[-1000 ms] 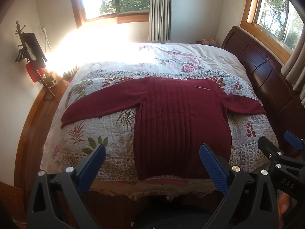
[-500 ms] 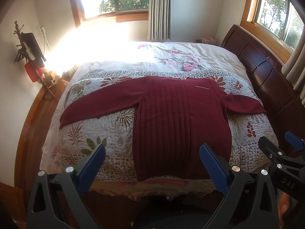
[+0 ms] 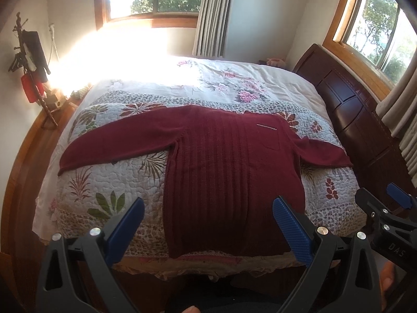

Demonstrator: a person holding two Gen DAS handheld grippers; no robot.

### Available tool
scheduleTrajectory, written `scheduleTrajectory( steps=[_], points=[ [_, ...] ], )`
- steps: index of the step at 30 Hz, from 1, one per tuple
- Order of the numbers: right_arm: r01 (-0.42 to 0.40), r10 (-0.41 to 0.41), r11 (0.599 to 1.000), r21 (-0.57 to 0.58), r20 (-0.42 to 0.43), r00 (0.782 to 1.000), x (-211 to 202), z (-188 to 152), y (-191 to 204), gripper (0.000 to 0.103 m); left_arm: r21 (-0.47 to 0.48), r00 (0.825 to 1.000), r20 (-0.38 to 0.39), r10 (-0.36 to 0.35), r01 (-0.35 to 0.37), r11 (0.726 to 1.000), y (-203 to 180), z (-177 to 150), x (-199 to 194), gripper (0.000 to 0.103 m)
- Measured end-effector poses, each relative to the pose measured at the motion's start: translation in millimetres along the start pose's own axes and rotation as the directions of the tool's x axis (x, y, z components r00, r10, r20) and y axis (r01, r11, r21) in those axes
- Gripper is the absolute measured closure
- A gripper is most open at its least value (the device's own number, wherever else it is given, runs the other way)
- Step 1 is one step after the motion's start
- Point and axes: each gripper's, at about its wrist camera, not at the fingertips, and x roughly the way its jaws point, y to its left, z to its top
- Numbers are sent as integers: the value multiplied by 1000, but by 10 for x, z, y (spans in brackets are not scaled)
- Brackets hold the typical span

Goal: Fold small clothes

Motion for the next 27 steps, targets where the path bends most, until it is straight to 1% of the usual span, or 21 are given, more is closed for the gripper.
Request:
scheduleTrajectory(
  steps=[1,3,5,7,9,11,12,13,14,15,16,17,18,19,20,22,23,24,25,26,27],
  points=[
    [24,-23,999,-34,31,999,37,2,-7,3,-28,997,-13,-77,76,997,65,13,63,4],
    [88,-85,992,-93,38,996,193,4,-41,3,-69,985,-14,-171,169,983,147,41,176,4],
    [142,-144,982,-121,-5,990,425,-5,-132,3,-65,982,10,-191,191,979,183,69,254,4],
    [154,-160,983,-101,-54,986,648,-16,-297,3,-54,973,21,-231,232,971,206,108,346,4],
    [153,-157,987,-40,-103,982,853,-29,-522,3,-76,953,59,-298,302,950,254,153,428,4],
    [153,-147,988,29,-150,978,1046,-49,-786,5,-80,941,95,-325,333,940,268,206,506,4],
    [155,-142,986,68,-164,976,1137,-84,-934,6,-60,939,90,-331,337,940,228,254,550,4],
    [159,-138,981,106,-185,973,1240,-114,-1107,10,-30,941,78,-329,332,943,160,301,585,4],
    [159,-126,976,150,-212,969,1367,-145,-1296,20,-6,946,65,-316,317,948,91,352,620,4],
    [149,-98,966,210,-238,966,1488,-173,-1503,27,3,951,48,-304,304,953,29,406,666,4],
    [125,-48,950,286,-261,964,1614,-216,-1740,34,0,952,32,-304,304,953,-21,454,711,4],
    [87,19,922,378,-269,963,1755,-278,-1990,34,-8,951,20,-309,309,951,-70,499,762,4],
    [47,88,880,473,-258,962,1892,-335,-2265,34,-13,950,17,-313,313,950,-119,520,793,4],
    [11,151,823,567,-238,960,2028,-395,-2556,34,-14,950,21,-311,311,950,-179,555,819,4],
    [-23,207,751,660,-203,957,2155,-469,-2830,35,-19,952,26,-304,305,952,-241,583,837,4],
    [-87,295,567,819,-103,950,2442,-637,-3412,33,-50,951,36,-306,308,950,-356,616,881,4],
    [-108,328,466,878,-58,943,2605,-723,-3686,32,-74,948,43,-315,317,946,-408,627,909,4],
    [-138,356,374,917,-4,934,2770,-803,-3933,32,-95,944,50,-325,328,940,-459,635,932,4],
    [-160,374,302,940,38,927,2944,-869,-4160,32,-110,942,55,-332,336,936,-518,647,963,4],
    [-163,370,241,957,65,927,3099,-923,-4364,32,-124,941,57,-332,337,933,-573,649,996,4],
    [-173,354,191,966,96,930,3224,-959,-4551,31,-140,943,59,-327,332,933,-631,665,1023,4]
  ],
)
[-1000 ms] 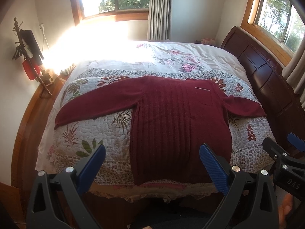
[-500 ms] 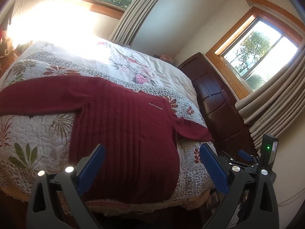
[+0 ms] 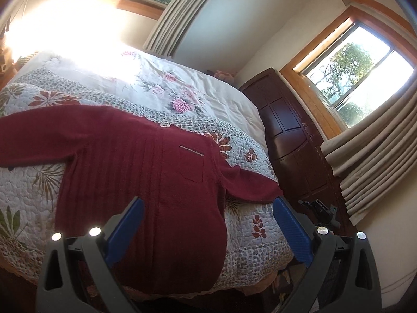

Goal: Fold small clothes
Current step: 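Grasp a red sleeve cuff with the right tool and fold it across the body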

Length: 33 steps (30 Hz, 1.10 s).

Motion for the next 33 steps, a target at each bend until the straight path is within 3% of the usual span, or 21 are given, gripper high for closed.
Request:
scheduleTrajectory(
  steps=[4,8,15,19,21,22,23,25,29,33],
  points=[
    [-38,33,996,81,66,997,256,726,-266,31,-56,998,-11,58,-59,997,-126,39,177,4],
    [-45,37,991,122,67,997,540,1190,-443,36,-103,992,-28,124,-126,987,-173,86,328,4],
    [56,-61,991,118,36,997,924,1444,-579,38,-144,978,-46,203,-208,967,-229,124,555,4],
    [65,-70,992,109,42,997,1023,1508,-592,37,-162,969,-49,242,-246,956,-246,157,631,4],
    [74,-78,993,95,40,996,1042,1519,-580,45,-182,969,-46,242,-246,952,-237,165,649,4],
    [79,-82,993,90,35,996,1049,1525,-577,55,-188,969,-47,242,-247,951,-236,173,657,4],
    [71,-73,993,93,25,997,1050,1532,-585,72,-193,969,-51,241,-246,950,-233,176,662,4],
    [49,-50,994,97,7,999,1016,1536,-577,91,-200,965,-57,256,-262,944,-217,194,675,4],
    [41,-43,998,45,53,998,762,1502,-411,93,-218,953,-85,290,-302,928,-98,210,689,4],
    [26,-21,998,-58,87,996,513,1434,-56,93,-301,962,-94,256,-273,914,172,241,662,4]
  ],
)
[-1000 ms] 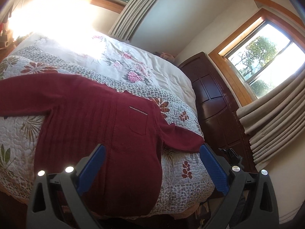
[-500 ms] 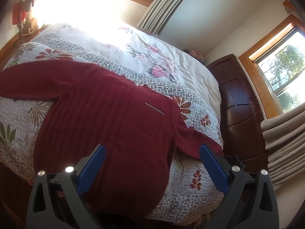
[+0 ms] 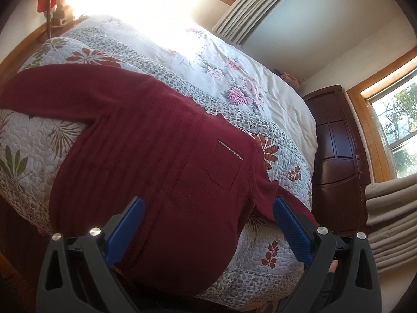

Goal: Fold small clothes
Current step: 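Grasp a red sleeve cuff with the right tool and fold it across the body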

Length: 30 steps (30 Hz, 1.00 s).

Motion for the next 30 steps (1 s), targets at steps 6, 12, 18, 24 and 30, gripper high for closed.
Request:
scheduleTrajectory(
  steps=[6,12,18,24,30],
  points=[
    [25,-5,975,-223,90,996,-372,-166,797,93,-18,1000,-15,-26,25,1000,253,217,85,4],
    [71,7,905,-420,180,984,-704,-586,1638,93,-60,978,5,-208,208,976,528,432,110,4],
    [135,23,771,-622,240,971,-885,-1234,2477,93,-133,923,2,-384,381,915,828,639,177,4],
    [162,26,621,-767,226,974,-776,-2057,3145,93,-87,913,5,-407,406,910,1021,840,117,4],
    [154,21,466,-871,184,983,-463,-2987,3609,93,-120,914,-4,-406,403,907,1309,1039,101,4]
  ],
)
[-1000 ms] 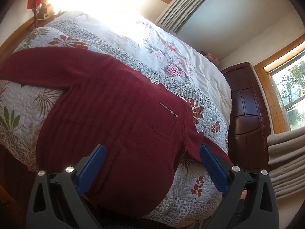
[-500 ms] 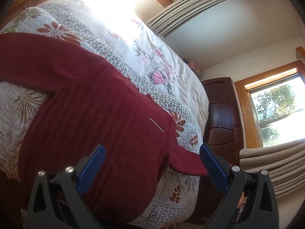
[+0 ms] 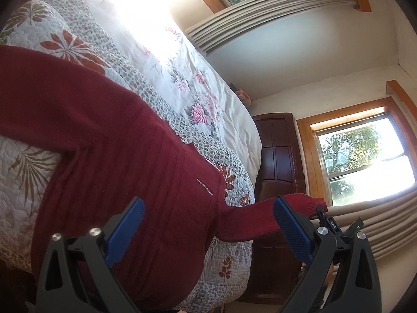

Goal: Fold small clothes
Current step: 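Grasp a red sleeve cuff with the right tool and fold it across the body, then lower the cuff onto the sweater body and open the right tool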

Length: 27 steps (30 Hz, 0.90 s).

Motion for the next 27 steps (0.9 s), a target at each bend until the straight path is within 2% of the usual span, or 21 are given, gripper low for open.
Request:
scheduleTrajectory(
  steps=[4,9,13,19,21,22,23,25,27],
  points=[
    [-46,43,997,-67,-47,998,186,-159,703,93,-14,1000,-17,-12,12,1000,172,60,-33,4],
    [-106,85,984,-142,-148,985,591,-532,1520,93,-30,997,-36,-69,68,997,289,124,-70,4],
    [-144,93,971,-193,-251,964,986,-1003,2063,93,-38,994,-44,-104,102,994,306,215,-93,4],
    [-181,76,951,-251,-377,923,1505,-1692,2603,92,-15,994,-73,-80,79,997,342,403,100,4],
    [-222,95,943,-247,-439,893,1619,-1865,2687,86,-39,991,-99,-85,81,996,396,472,260,4],
    [-239,109,943,-233,-462,880,1643,-1925,2704,80,-58,989,-115,-92,86,995,432,501,357,4],
    [-253,123,943,-216,-480,869,1643,-1957,2700,67,-79,986,-135,-101,91,993,471,527,469,4],
    [-256,140,948,-187,-479,867,1556,-1957,2637,55,-129,976,-189,-113,89,988,565,577,733,4],
    [-251,151,954,-162,-462,874,1404,-1903,2506,51,-180,963,-240,-122,79,981,664,603,1003,4]
  ],
)
